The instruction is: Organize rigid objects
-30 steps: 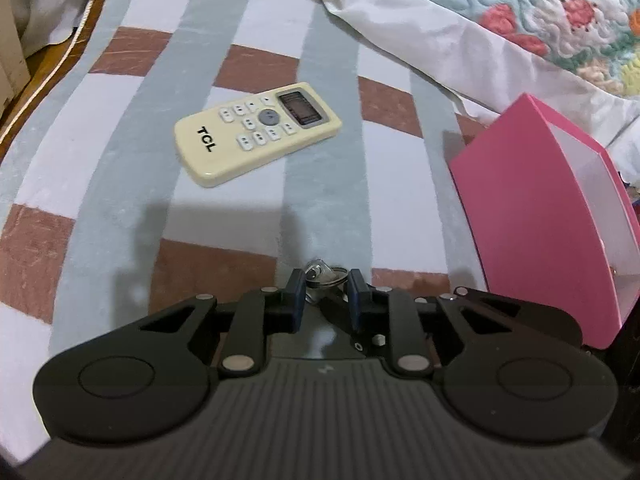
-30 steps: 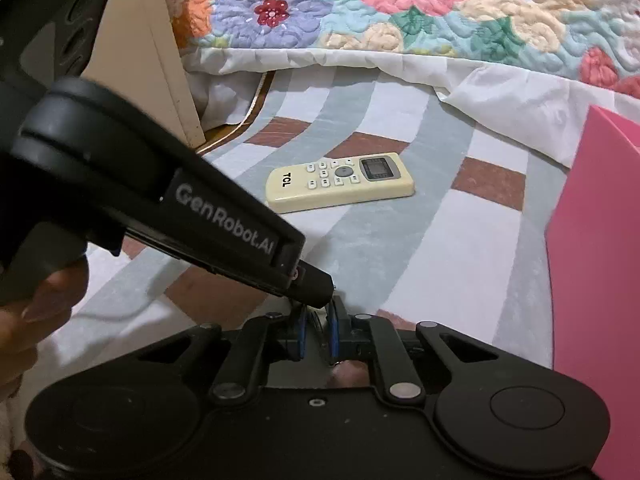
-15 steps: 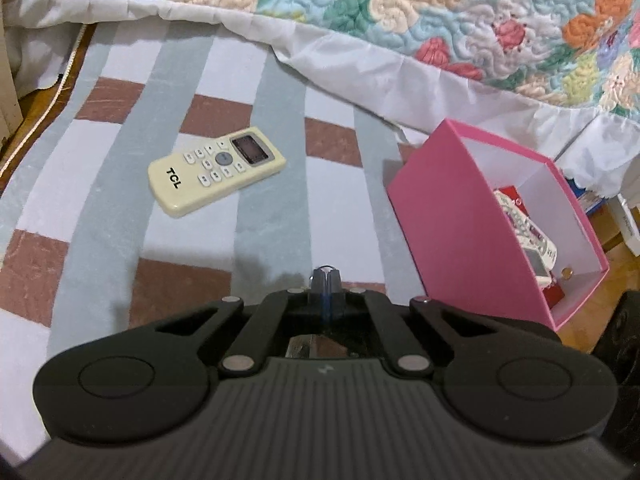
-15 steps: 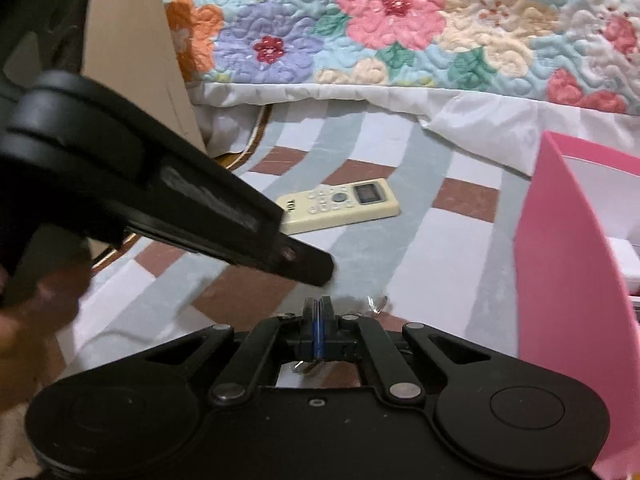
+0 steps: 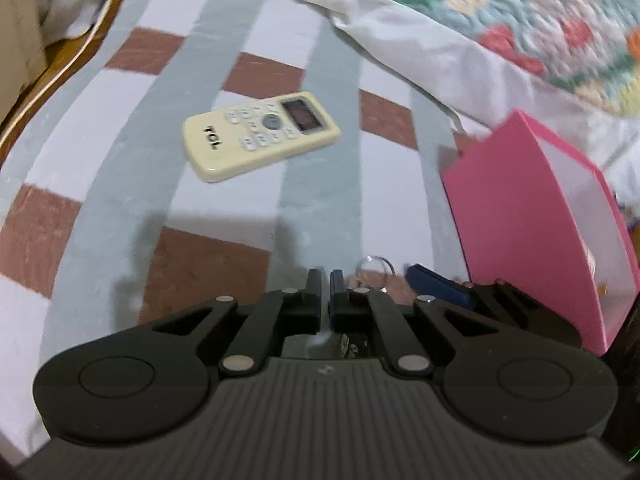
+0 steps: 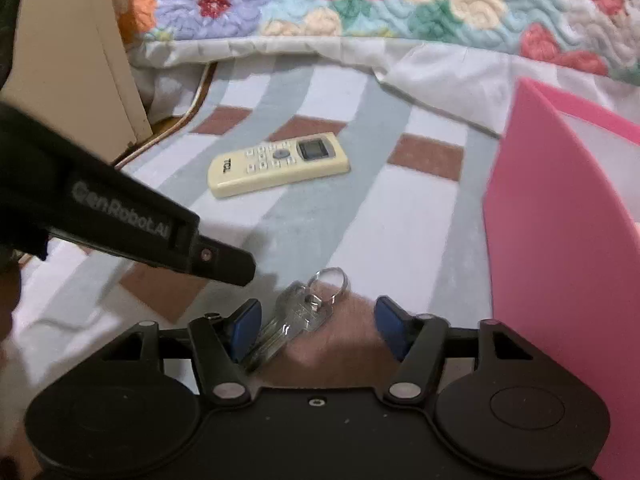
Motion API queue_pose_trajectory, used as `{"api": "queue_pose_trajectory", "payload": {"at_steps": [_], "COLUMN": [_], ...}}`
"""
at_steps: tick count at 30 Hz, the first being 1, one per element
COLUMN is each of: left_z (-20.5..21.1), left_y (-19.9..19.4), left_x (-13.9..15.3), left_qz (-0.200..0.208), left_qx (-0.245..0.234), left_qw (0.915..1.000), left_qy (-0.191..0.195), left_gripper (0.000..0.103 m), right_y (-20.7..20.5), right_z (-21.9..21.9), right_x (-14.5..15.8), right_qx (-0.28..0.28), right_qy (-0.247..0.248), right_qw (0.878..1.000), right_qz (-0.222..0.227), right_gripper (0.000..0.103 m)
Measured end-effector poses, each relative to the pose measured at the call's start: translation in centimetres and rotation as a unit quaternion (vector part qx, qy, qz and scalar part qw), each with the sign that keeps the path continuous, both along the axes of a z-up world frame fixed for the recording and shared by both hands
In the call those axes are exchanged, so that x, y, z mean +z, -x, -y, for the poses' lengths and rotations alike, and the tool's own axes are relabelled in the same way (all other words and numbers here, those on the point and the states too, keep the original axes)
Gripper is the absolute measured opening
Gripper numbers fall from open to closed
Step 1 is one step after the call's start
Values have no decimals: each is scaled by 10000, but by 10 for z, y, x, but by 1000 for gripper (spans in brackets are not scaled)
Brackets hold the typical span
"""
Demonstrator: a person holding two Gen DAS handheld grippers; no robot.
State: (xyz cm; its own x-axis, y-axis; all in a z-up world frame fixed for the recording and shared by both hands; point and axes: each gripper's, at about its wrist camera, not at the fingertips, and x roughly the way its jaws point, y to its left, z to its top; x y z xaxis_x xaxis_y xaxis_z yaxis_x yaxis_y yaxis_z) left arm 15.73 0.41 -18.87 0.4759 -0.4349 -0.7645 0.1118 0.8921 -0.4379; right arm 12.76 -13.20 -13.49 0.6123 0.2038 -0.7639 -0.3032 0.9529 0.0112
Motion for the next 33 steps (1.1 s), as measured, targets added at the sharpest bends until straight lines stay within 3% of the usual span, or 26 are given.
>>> {"api": "queue_pose_trajectory", "payload": {"at_steps": [1, 3, 5, 7, 12, 17, 26, 33], "left_z": [-4, -11, -15, -17, -10, -10, 5, 35], "left_y": [-1, -3, -4, -4, -3, 2, 29, 37], "left_x": [-1, -2, -3, -3, -2, 4, 67, 126], "left_qz": [-32, -112, -202, -282, -309, -405, 216, 91], "left_qx": [76, 200, 217, 141, -15, -107, -603, -1073], "left_qw": [9999, 9995, 9988, 9971, 9968, 9950, 9959, 9934], "left_qy": [75, 197, 398, 698, 732, 902, 635, 400], "left_gripper": [2, 2, 2, 3, 4, 5, 5, 14], "right_y": [0, 1, 4, 8, 13, 19, 40, 48], "right_z": [-4, -4, 5, 10, 26, 26, 34, 68], "right_x": [-1, 3, 8, 11, 13, 24, 84, 136], "right_qx": [151, 185, 48, -22, -387, -398, -212, -59], "right_qy": [90, -120, -648, -909, -1373, -1315, -1165, -1237], "right_qw": [9998, 9997, 9979, 9959, 9898, 9904, 9919, 9918], "right_qz": [122, 97, 60, 16, -17, 156, 458, 311], "right_gripper": [44, 18, 5, 6, 5, 5, 6, 6]}}
